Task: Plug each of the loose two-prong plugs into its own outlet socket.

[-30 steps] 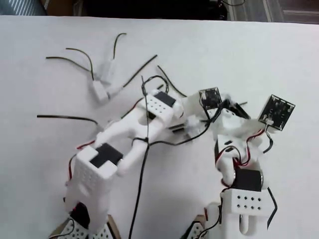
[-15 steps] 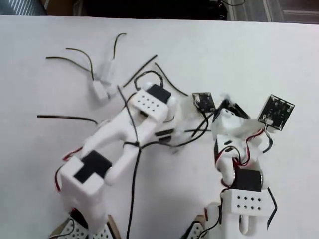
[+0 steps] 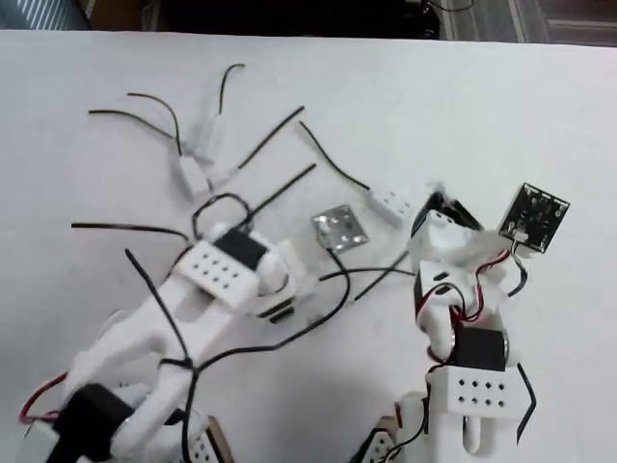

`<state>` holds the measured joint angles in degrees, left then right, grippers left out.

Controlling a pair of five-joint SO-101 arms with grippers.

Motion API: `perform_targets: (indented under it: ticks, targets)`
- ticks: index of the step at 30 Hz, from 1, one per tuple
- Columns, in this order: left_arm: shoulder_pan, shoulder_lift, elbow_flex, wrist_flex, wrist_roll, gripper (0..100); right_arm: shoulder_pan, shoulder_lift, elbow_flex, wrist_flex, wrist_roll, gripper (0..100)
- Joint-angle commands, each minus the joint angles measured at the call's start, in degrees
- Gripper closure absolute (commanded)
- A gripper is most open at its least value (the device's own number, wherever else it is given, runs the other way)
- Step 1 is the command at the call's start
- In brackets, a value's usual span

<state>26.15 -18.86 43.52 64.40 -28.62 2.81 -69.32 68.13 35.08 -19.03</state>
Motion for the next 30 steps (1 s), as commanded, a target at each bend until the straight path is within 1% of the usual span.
perform_targets:
  ticks: [1, 4, 5, 6, 9, 14, 16, 18, 21, 24, 30]
  targets:
    - [-3.91, -5.58, 7.12, -5.54, 0.53, 91, 0.13, -0.92, -2.2, -1.01, 0.26, 98.1]
    - [-4.97, -5.85, 8.7, -3.08, 1.14, 73, 0.13, -0.84, -2.2, -1.01, 0.26, 98.1]
    - [-5.67, -5.93, 8.62, -2.11, 2.29, 69, 0.13, -0.84, -2.2, -1.01, 0.26, 98.1]
    - [-6.2, -6.46, 8.53, -1.93, 3.52, 69, 0.13, -0.84, -2.2, -1.01, 0.26, 98.1]
    - [-6.81, -10.51, 8.09, -1.14, 4.48, 69, 0.13, -0.57, -2.11, -1.1, 0.26, 98.1]
    - [-6.46, -20.09, 8.35, 2.64, 4.48, 69, 0.13, -0.57, -2.11, -1.01, 0.26, 98.1]
    - [-6.29, -22.99, 10.29, 2.55, 4.57, 69, 0.13, -0.57, -2.11, -1.01, 0.26, 98.1]
    - [-4.35, -24.04, 13.54, 1.05, 4.57, 69, 0.13, -0.57, -2.11, -1.1, 0.26, 98.1]
    - [-0.04, -23.16, 18.29, -1.49, 4.57, 69, 0.13, -0.57, -2.11, -1.1, 0.26, 98.1]
    - [3.12, -20.62, 19.96, -3.25, 4.57, 69, 0.13, -0.57, -2.11, -1.1, 0.26, 98.1]
    - [3.65, -10.51, 16.97, -8.26, 4.57, 68, -1.1, -0.84, -1.32, -1.27, 0.26, 98.1]
